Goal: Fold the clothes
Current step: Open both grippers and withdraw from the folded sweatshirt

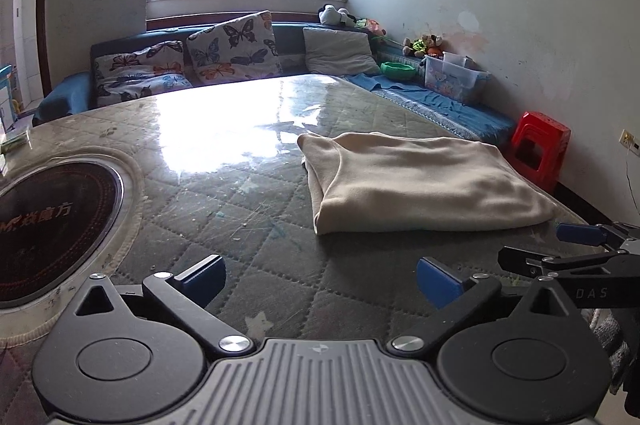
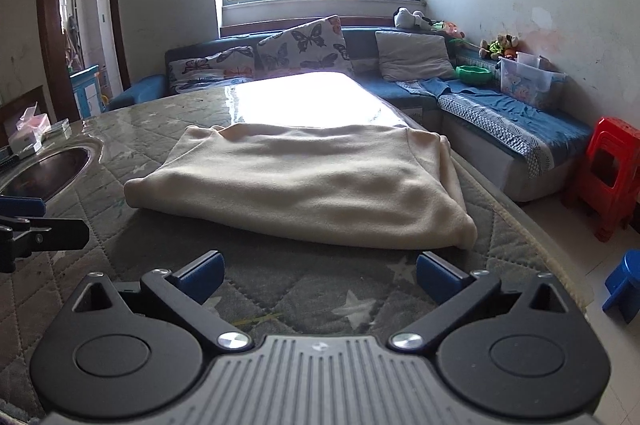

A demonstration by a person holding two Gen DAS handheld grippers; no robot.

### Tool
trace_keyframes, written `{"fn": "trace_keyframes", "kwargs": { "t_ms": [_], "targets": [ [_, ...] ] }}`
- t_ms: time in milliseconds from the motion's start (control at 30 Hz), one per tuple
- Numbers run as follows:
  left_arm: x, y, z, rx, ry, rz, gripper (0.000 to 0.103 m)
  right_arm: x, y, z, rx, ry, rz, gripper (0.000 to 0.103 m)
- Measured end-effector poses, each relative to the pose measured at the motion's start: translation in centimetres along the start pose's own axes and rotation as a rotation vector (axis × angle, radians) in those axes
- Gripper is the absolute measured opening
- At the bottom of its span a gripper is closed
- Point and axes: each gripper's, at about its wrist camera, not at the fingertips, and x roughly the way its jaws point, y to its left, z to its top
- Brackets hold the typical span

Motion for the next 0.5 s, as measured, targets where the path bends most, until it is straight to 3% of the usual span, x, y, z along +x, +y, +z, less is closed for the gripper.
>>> {"fn": "trace_keyframes", "kwargs": {
  "t_ms": [500],
  "targets": [
    [-0.7,-0.8,-1.2,0.001,0.014,0.002,0.103,-0.8,0.9,-0.7,-0.019,-0.003,-0.009,0.103]
  ]
}}
